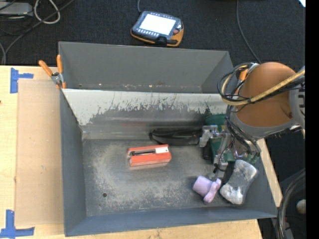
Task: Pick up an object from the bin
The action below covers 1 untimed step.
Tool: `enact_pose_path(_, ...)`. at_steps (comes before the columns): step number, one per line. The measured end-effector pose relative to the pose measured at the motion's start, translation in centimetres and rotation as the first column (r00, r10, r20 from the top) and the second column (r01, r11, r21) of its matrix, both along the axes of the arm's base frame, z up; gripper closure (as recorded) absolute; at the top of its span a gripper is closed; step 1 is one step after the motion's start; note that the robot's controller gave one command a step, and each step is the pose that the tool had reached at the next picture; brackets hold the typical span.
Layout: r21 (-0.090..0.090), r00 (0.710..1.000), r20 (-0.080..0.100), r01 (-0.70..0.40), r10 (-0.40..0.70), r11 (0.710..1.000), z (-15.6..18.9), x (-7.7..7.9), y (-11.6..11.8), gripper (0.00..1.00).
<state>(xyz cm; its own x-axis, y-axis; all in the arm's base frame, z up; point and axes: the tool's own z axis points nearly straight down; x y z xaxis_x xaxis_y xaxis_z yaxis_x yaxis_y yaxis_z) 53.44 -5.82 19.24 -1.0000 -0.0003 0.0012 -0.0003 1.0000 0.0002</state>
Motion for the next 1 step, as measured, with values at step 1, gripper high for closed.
enact_pose_path(1, 0.001, 0.998, -0.004, -0.067, 0.067, 0.998, -12.61, -5.02, -4.07, 0.0)
